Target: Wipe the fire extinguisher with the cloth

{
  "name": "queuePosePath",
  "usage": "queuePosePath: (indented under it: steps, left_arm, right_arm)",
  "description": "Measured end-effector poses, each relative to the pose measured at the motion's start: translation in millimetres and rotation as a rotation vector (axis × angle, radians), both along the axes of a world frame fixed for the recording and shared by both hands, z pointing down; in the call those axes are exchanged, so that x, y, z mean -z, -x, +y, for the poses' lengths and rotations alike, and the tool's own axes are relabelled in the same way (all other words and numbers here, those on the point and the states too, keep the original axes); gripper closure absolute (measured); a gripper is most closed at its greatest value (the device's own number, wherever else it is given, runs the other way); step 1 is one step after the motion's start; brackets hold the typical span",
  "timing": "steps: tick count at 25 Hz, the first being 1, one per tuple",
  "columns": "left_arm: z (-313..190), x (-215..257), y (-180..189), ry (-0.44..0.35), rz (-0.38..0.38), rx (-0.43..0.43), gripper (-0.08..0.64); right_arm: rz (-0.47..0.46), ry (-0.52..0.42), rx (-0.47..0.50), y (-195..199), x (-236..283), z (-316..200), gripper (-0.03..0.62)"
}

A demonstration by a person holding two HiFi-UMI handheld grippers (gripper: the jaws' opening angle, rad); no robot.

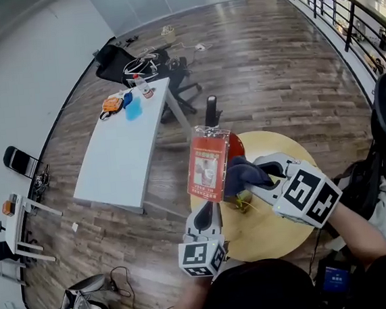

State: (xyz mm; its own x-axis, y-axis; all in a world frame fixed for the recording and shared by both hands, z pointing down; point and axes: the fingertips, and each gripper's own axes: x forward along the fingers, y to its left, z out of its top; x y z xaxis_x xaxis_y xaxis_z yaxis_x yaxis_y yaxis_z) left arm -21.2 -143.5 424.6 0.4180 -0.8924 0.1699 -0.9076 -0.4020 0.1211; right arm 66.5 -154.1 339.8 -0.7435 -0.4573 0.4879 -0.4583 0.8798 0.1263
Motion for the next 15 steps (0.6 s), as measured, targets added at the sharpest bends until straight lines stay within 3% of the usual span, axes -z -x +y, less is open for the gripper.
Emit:
queuePosePath:
  steps: [5, 11, 15]
  left_arm:
    - [8, -3, 4, 0.012, -0.001, 0.008, 0.535]
    - [13, -3, 7, 0.009, 0.003, 0.022, 0.535]
    - [16, -4, 10, 0.009, 0.003, 0.030, 0.535]
  right_arm:
    - [0.075, -0.071, -0.033, 0, 37, -22, 0.477]
    - [0.050, -0.061, -0.144, -25, 28, -83, 0.479]
    - [0.075, -0.185, -0.097, -19, 29, -58, 0.485]
